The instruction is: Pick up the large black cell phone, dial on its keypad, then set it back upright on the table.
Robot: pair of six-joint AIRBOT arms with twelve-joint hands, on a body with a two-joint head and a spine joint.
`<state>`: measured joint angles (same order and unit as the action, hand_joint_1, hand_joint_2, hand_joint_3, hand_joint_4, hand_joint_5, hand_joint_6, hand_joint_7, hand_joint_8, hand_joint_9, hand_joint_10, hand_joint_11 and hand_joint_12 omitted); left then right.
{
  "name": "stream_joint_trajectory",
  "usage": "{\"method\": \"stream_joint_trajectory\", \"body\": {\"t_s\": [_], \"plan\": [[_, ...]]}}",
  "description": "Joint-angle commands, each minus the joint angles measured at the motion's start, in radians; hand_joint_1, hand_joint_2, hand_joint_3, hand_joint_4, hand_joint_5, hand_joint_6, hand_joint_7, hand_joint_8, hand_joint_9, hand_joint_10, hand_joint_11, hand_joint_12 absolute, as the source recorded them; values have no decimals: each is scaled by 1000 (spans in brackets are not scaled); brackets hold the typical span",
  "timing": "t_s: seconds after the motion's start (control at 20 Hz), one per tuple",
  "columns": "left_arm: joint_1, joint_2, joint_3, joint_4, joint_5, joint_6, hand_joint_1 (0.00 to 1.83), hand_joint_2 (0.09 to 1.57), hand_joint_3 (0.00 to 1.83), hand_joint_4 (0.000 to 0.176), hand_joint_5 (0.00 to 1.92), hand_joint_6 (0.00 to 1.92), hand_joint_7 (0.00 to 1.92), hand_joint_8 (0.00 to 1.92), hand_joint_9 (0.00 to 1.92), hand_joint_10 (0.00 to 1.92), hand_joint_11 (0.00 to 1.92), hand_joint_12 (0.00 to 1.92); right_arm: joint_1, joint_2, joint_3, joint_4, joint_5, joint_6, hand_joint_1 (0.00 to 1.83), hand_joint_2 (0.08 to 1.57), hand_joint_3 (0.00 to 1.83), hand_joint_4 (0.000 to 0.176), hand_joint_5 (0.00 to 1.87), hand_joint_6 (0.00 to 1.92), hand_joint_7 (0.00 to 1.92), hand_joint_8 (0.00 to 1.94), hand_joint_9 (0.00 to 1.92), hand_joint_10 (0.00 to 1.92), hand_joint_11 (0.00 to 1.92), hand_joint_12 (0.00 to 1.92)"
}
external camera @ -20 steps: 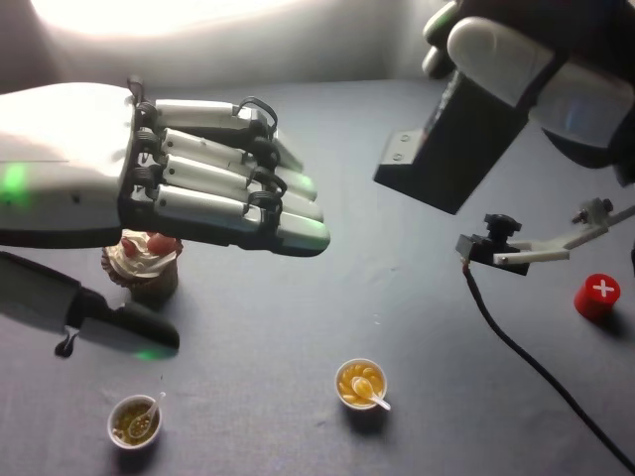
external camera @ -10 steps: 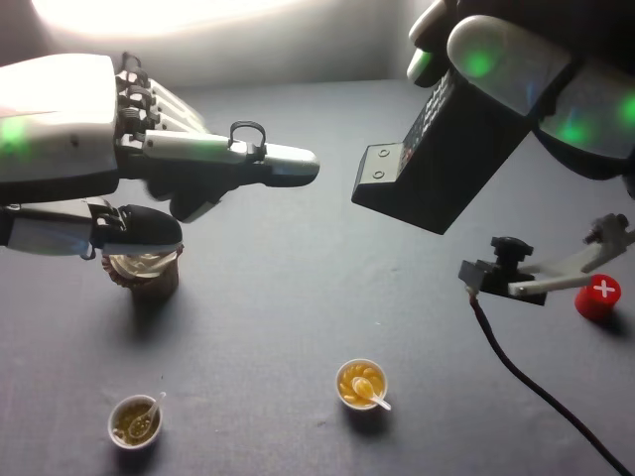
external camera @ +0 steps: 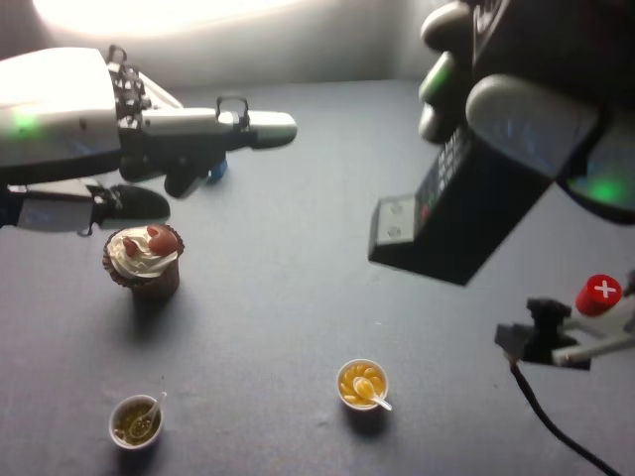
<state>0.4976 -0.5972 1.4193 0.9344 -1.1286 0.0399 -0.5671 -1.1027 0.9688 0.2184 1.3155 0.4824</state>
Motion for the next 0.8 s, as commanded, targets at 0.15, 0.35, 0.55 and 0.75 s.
{"method": "stream_joint_trajectory", "body": {"t_s": [0.15, 0.35, 0.55, 0.75], "plan": [[-19, -23, -21, -119, -52, 29, 1309, 1270, 1, 74, 21, 4, 675, 1574, 977, 1921, 944, 1921, -10, 13, 15, -10, 147, 24, 1373, 1138, 0, 0, 877, 1003, 907, 1078, 920, 1296, 838, 1379], [-16, -33, -77, -157, -28, 55, 1298, 1297, 14, 91, 8, 0, 621, 1652, 724, 1920, 368, 1921, -10, -1, 46, -15, 149, 24, 1374, 1139, 0, 0, 866, 957, 923, 1059, 918, 1341, 913, 1489], [-16, -47, -133, -177, -10, 73, 1309, 1280, 4, 83, 18, 2, 655, 1598, 843, 1921, 704, 1921, 3, -17, 66, -41, 143, 24, 1377, 1127, 7, 0, 872, 925, 948, 1027, 941, 1320, 951, 1491], [-16, -66, -162, -210, 9, 101, 1309, 1282, 4, 100, 25, 3, 654, 1606, 973, 1921, 955, 1921, 14, -26, 67, -77, 134, 24, 1375, 1134, 3, 0, 880, 956, 919, 1050, 930, 1322, 936, 1450]]}}
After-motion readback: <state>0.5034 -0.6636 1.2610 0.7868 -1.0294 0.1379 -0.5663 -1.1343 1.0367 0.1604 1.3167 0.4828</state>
